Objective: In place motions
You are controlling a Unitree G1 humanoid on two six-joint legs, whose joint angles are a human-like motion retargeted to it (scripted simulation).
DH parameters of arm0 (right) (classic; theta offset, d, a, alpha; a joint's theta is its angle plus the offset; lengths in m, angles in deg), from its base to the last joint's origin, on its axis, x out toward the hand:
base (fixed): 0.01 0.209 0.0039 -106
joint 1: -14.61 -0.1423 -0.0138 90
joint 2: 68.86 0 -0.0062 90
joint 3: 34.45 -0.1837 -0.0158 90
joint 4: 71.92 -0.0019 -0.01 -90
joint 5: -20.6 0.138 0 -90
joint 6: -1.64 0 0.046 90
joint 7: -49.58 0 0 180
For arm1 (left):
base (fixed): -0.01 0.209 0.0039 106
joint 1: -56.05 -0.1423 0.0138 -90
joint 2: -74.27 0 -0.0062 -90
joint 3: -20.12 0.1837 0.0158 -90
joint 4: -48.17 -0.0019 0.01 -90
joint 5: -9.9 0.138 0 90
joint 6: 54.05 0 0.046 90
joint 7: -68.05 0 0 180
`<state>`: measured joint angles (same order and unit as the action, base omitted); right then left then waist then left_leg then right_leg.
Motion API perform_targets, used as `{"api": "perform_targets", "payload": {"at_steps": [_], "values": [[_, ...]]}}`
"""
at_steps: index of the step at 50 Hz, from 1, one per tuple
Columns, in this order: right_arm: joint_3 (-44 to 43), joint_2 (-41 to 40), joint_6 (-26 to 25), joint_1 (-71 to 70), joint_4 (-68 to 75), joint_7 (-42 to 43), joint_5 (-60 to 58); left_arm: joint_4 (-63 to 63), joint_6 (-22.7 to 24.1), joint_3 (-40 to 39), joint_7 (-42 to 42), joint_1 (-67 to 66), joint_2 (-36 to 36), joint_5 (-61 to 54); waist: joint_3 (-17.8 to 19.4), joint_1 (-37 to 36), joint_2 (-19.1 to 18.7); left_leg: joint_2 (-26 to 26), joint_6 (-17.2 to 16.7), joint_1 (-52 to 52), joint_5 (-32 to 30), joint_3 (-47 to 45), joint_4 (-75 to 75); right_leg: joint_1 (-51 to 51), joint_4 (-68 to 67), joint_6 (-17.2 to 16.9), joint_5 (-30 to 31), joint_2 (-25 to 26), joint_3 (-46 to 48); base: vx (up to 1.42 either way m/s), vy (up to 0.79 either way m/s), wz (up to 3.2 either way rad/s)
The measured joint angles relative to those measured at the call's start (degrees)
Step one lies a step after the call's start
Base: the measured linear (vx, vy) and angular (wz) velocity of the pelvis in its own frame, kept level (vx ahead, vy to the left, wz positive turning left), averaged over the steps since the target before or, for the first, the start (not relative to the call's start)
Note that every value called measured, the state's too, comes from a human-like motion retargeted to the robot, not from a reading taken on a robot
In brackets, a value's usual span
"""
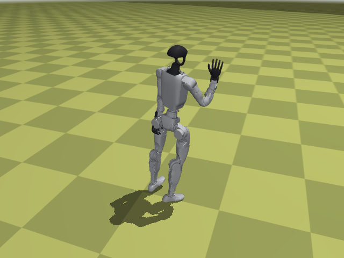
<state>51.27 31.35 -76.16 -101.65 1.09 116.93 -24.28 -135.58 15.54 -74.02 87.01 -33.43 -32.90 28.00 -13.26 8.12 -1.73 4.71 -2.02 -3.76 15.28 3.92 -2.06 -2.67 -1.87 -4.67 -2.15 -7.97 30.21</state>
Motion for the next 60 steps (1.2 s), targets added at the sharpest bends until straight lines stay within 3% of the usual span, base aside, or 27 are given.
{"api": "perform_targets", "payload": {"at_steps": [5, 8, 10, 14, 15, 16, 18, 20, 23, 25, 31, 33, 38, 40, 42, 45, 47, 48, 50, 55, 60], "values": [[-6.4, -4.2, -2.5, 2.5, 3.2, 10.0, 4.1, 0.1, -0.7, 0.7, 0.7, 0.1, 0.0, 0.4, -0.1, -1.6, 0.0, -0.4, 0.0, -0.7, 0.1, -2.1, 0.6, -0.8, 0.0, 0.2, 0.3, 0.4, -2.4, 0.0, 0.01, -0.41], [-8.3, -8.3, -5.0, 0.9, 8.2, 9.2, 14.1, 0.3, -0.7, 1.4, 0.7, 0.1, -0.1, 0.8, 0.0, -2.2, -0.2, -0.7, 0.1, -0.9, 0.1, -3.1, 0.9, -0.9, 0.0, 0.3, 0.5, 0.7, -3.4, -0.02, 0.0, -0.32], [-9.5, -10.5, -8.8, -0.6, 11.4, -1.5, 23.2, 0.5, -0.6, 1.5, 0.7, 0.1, -0.1, 1.6, 0.0, -2.1, -0.3, -0.8, 0.1, -0.9, 0.1, -3.5, 0.9, -1.0, 0.0, 0.3, 0.6, 0.8, -3.8, -0.02, 0.0, -0.09], [-11.2, -9.3, -16.8, -0.7, 12.8, -42.4, 35.7, 0.9, -0.6, 1.3, 1.1, 0.3, 0.3, 3.0, 0.1, -2.1, -0.1, -0.7, 0.1, -0.9, 0.1, -3.6, 1.0, -0.9, 0.1, 0.3, 0.6, 0.8, -3.9, 0.0, 0.0, 0.0], [-10.9, -8.8, -18.1, -0.2, 12.3, -48.4, 37.6, 1.0, -0.6, 1.3, 1.1, 0.2, 0.3, 3.0, 0.1, -2.2, 0.0, -0.7, 0.1, -0.8, 0.1, -3.6, 1.0, -0.8, 0.1, 0.3, 0.5, 0.8, -3.8, 0.0, 0.0, 0.0], [-10.4, -8.2, -16.1, 0.2, 11.2, -49.0, 36.8, 1.0, -0.5, 1.3, 1.0, 0.1, 0.3, 2.8, 0.1, -2.2, 0.1, -0.6, 0.2, -0.7, 0.1, -3.5, 1.0, -0.7, 0.1, 0.3, 0.5, 0.8, -3.7, 0.0, 0.0, 0.0], [-9.2, -6.4, -8.0, 1.0, 8.4, -44.2, 30.6, 0.7, -0.5, 1.3, 0.9, 0.1, 0.3, 2.1, 0.1, -2.4, 0.3, -0.5, 0.2, -0.6, 0.1, -3.1, 0.9, -0.6, 0.1, 0.3, 0.4, 0.7, -3.3, 0.0, 0.0, 0.0], [-7.7, -4.4, -2.8, 1.2, 5.8, -29.9, 18.9, 0.4, -0.5, 1.4, 0.9, 0.3, 0.3, 1.4, 0.1, -2.7, 0.3, -0.5, 0.2, -0.6, 0.1, -2.9, 0.8, -0.5, 0.1, 0.3, 0.3, 0.7, -3.1, 0.0, 0.0, 0.0], [-5.8, -1.3, -5.1, 0.5, 1.0, -6.1, 1.7, 0.5, -0.6, 1.1, 0.8, 0.4, 0.3, 1.2, 0.2, -2.9, 0.5, -0.5, 0.3, -0.6, 0.1, -2.6, 0.8, -0.4, 0.1, 0.2, 0.3, 0.7, -2.7, 0.0, 0.0, 0.0], [-4.5, 1.0, -5.4, -0.2, -1.6, 2.3, -5.3, 0.6, -0.6, 1.1, 0.7, 0.5, 0.4, 1.4, 0.2, -3.3, 0.7, -0.5, 0.3, -0.8, 0.0, -2.4, 0.8, -0.3, 0.1, 0.2, 0.2, 0.7, -2.4, 0.0, 0.0, 0.0], [1.2, 2.6, 3.7, -4.8, 0.6, 1.0, -5.2, 0.7, -0.5, 1.6, 0.3, 0.3, 0.4, 1.9, -0.3, -4.2, 1.4, -0.2, 0.2, -0.8, -0.1, -1.5, 0.7, 0.2, 0.2, 0.0, 0.0, 0.5, -1.1, 0.0, -0.01, 0.14], [1.9, 2.6, 0.4, -6.9, 4.7, -4.5, -5.6, 0.7, -0.5, 1.3, 0.2, 0.4, 0.4, 1.5, -0.4, -4.3, 1.5, 0.0, 0.2, -0.8, -0.2, -1.1, 0.5, 0.3, 0.2, 0.0, -0.1, 0.4, -0.5, -0.02, -0.01, 0.26], [3.1, 0.1, -20.1, -9.3, 13.2, -45.3, -6.2, 0.8, -0.3, 0.5, -0.2, 0.7, 0.4, 0.8, 0.0, -4.3, 1.7, 0.3, 0.3, -0.4, -0.4, -0.2, 0.2, 0.6, 0.2, -0.1, -0.1, 0.2, 0.6, -0.01, 0.0, 0.13], [3.1, 0.2, -25.3, -7.6, 11.9, -47.7, -1.2, 1.1, -0.2, 0.2, -0.3, 0.9, 0.5, 0.9, 0.6, -4.5, 1.9, 0.4, 0.3, -0.4, -0.5, 0.1, 0.2, 0.9, 0.2, -0.1, -0.2, 0.1, 1.0, 0.0, 0.05, 0.17], [2.9, 0.6, -17.5, -4.9, 9.2, -37.2, 2.2, 1.4, -0.1, 0.0, -0.5, 0.9, 0.5, 0.8, 0.9, -4.5, 2.1, 0.6, 0.2, -0.4, -0.6, 0.5, 0.1, 1.2, 0.3, -0.2, -0.2, 0.0, 1.5, 0.01, 0.03, 0.26], [2.7, 2.0, -0.9, 0.8, 6.8, -11.8, -0.7, 0.9, 0.4, 0.3, -1.2, 0.7, 0.4, -0.4, 0.8, -4.0, 2.1, 0.9, 0.3, -0.4, -0.8, 1.7, -0.2, 1.3, 0.4, -0.4, -0.4, -0.2, 2.8, 0.0, 0.04, 0.36], [3.3, 2.8, 1.5, 5.1, 7.4, 1.7, -3.4, 0.7, 0.4, 0.1, -1.3, 0.7, 0.3, -1.2, 0.9, -3.4, 2.1, 1.0, 0.3, -0.2, -0.8, 2.3, -0.4, 1.4, 0.4, -0.4, -0.5, -0.4, 3.4, 0.0, 0.05, 0.23], [4.1, 2.8, 1.8, 7.1, 8.1, 4.2, -4.8, 0.7, 0.4, -0.1, -1.2, 0.6, 0.2, -1.5, 1.0, -3.3, 2.0, 1.1, 0.4, -0.1, -0.8, 2.4, -0.5, 1.5, 0.4, -0.4, -0.5, -0.4, 3.4, 0.0, 0.06, 0.07], [6.0, 2.3, 3.4, 11.5, 10.9, 3.1, -6.5, 0.8, 0.4, -0.6, -1.1, 0.6, 0.1, -1.8, 1.3, -2.9, 1.8, 1.0, 0.4, 0.1, -0.8, 2.3, -0.4, 1.6, 0.4, -0.4, -0.5, -0.4, 3.3, 0.0, 0.06, -0.05], [10.6, -3.4, 7.7, 22.5, 25.0, -12.0, -1.7, 1.1, 0.4, -0.1, -1.0, 0.7, 0.1, -1.2, 2.0, -3.0, 1.6, 0.9, 0.2, 0.3, -0.6, 1.7, -0.2, 1.7, 0.4, -0.4, -0.4, -0.4, 2.5, 0.0, 0.0, 0.0], [14.2, -8.3, 11.8, 29.4, 48.1, -23.9, -2.5, 0.9, 0.1, 0.6, -0.7, 0.3, 0.1, -0.7, 1.5, -3.1, 1.4, 0.6, 0.2, 0.1, -0.4, 0.8, -0.2, 1.1, 0.4, -0.3, -0.3, -0.3, 1.3, 0.01, 0.01, -0.2]]}}
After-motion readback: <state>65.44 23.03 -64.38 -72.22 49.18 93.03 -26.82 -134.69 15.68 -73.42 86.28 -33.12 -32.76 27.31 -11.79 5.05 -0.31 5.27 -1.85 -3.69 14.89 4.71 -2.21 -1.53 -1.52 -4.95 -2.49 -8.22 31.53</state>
